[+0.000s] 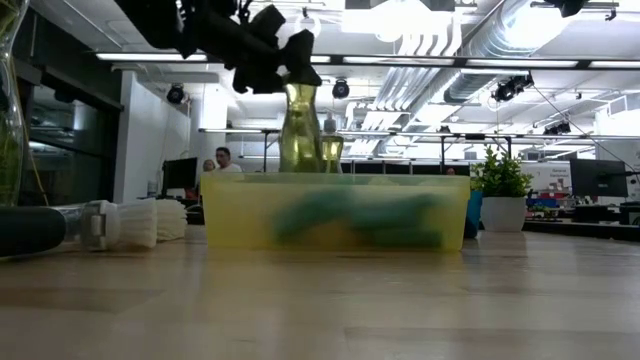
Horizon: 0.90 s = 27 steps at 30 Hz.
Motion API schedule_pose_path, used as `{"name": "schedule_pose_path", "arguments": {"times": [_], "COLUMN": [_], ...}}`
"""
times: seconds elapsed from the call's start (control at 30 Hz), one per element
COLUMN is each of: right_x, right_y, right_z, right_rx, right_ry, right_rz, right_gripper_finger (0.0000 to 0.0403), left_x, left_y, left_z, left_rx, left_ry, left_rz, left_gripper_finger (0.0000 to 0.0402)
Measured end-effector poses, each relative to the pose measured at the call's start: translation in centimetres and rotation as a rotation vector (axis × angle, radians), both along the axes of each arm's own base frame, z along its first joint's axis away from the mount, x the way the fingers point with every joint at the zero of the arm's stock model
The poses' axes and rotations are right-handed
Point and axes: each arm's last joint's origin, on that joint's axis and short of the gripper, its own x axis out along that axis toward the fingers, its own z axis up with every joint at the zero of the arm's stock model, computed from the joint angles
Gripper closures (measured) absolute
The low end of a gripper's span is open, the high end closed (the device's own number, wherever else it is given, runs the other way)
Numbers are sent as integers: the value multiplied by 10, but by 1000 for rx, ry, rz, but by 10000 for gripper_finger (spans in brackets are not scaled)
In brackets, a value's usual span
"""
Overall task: Pick & Place Kitchen Sink Supplies
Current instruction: Put the dish soap into the orange bin
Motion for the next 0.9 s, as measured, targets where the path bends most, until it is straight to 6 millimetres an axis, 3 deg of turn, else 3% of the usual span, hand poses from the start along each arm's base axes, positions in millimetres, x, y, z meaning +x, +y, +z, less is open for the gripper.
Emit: {"name": "schedule_pose_path", "arguments": {"times": [0.5,0.9], "right_x": [0,0], "right_y": [0,0], "right_z": [0,0], "right_rx": [0,0], "right_ry": [0,0], "right_rz": [0,0], "right_gripper_finger": [82,82], "left_x": [26,27], "left_y": [-10,2], "left_z": [-29,-31], "left_rx": [103,137], "left_ry": [105,93], "left_rz": [-253,-285], "left_gripper_finger": [115,115]}}
